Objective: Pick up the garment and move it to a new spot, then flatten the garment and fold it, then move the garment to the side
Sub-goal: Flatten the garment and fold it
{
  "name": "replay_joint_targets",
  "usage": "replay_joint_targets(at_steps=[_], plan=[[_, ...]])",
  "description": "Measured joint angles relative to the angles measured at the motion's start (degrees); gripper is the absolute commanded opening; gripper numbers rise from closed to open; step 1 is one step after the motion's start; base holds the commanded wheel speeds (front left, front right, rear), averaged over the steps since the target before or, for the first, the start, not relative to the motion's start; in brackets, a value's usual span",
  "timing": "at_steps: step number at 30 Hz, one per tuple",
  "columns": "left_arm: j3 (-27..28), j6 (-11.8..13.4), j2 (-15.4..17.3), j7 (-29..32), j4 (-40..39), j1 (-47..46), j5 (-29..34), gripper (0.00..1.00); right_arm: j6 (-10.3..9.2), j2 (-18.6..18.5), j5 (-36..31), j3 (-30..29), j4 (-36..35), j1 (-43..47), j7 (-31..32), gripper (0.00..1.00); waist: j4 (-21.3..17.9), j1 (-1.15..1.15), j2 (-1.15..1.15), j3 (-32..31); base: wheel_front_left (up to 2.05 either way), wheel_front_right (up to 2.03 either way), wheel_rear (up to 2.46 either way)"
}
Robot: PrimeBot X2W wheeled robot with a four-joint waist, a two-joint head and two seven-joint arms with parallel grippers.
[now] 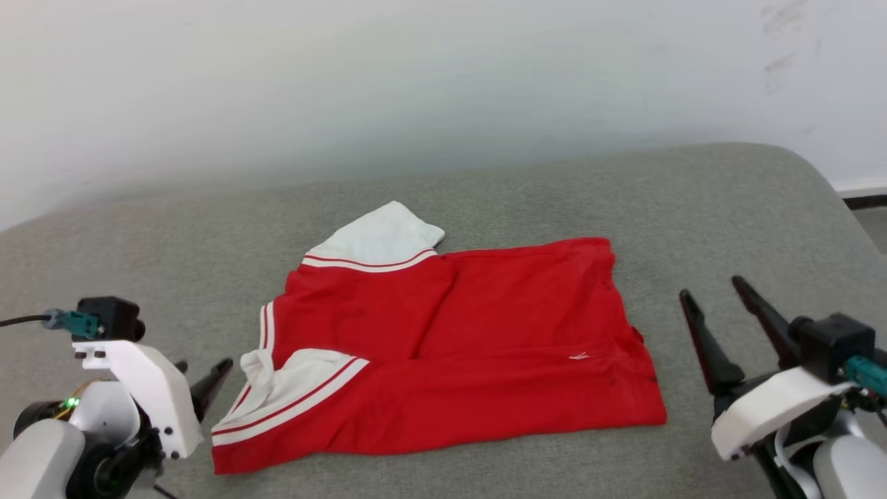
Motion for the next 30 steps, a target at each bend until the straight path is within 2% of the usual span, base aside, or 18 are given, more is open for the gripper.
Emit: replay_joint_targets(at_steps=[6,11,16,17,18,19,20,25,30], plan=[[-1.29,3.04,3.16,11.26,-0.69,2.33,-3.28,1.00,0.00,2.72,-1.07,-1.43,-5.99,3.10,1.96,1.00,-2.43,0.00,0.00,1.40,0.00,0.00,0.00],[-2.07,4.78,3.58,14.26,1.22,2.97,-3.80,1.00,0.00,3.97,-1.10,-1.35,-8.62,3.32,2.92,1.00,-4.34,0.00,0.00,4.28,0.00,0.00,0.00],[-2.22,5.23,2.45,16.27,4.21,2.94,-5.54,1.00,0.00,4.25,-0.58,-1.38,-9.11,3.00,2.94,1.00,-6.04,0.00,0.00,6.91,0.00,0.00,0.00],[-2.09,5.22,2.33,16.55,4.64,2.81,-6.17,0.94,0.00,4.25,-0.37,-1.55,-9.14,2.98,2.94,1.00,-6.29,0.00,0.00,7.32,0.00,0.00,0.00],[-1.86,5.21,2.07,16.73,4.95,2.72,-6.71,0.47,0.00,4.24,-0.23,-1.86,-9.16,2.97,2.96,1.00,-6.49,0.00,0.00,7.66,0.00,0.00,0.00],[-1.63,5.12,1.79,16.63,5.22,2.66,-7.12,0.29,0.00,4.23,0.16,-2.31,-9.16,2.96,3.38,1.00,-6.59,0.00,0.00,7.92,0.00,0.00,0.00],[-1.54,4.81,1.57,16.38,5.55,2.62,-7.25,0.00,0.00,4.12,0.58,-2.79,-9.14,2.94,3.79,1.00,-6.56,-0.01,0.00,8.09,0.00,0.00,0.00],[-1.85,2.37,-0.83,12.91,6.47,1.79,-7.00,0.00,0.00,2.52,5.17,-5.37,-8.38,2.96,9.92,1.00,-5.19,0.00,0.00,8.02,0.00,0.00,0.00],[-1.99,1.19,-2.13,8.20,6.15,0.71,-5.06,0.00,0.00,-1.37,10.20,-7.67,-5.88,2.01,21.17,1.00,-3.04,0.00,0.00,7.71,0.00,0.00,0.00]])
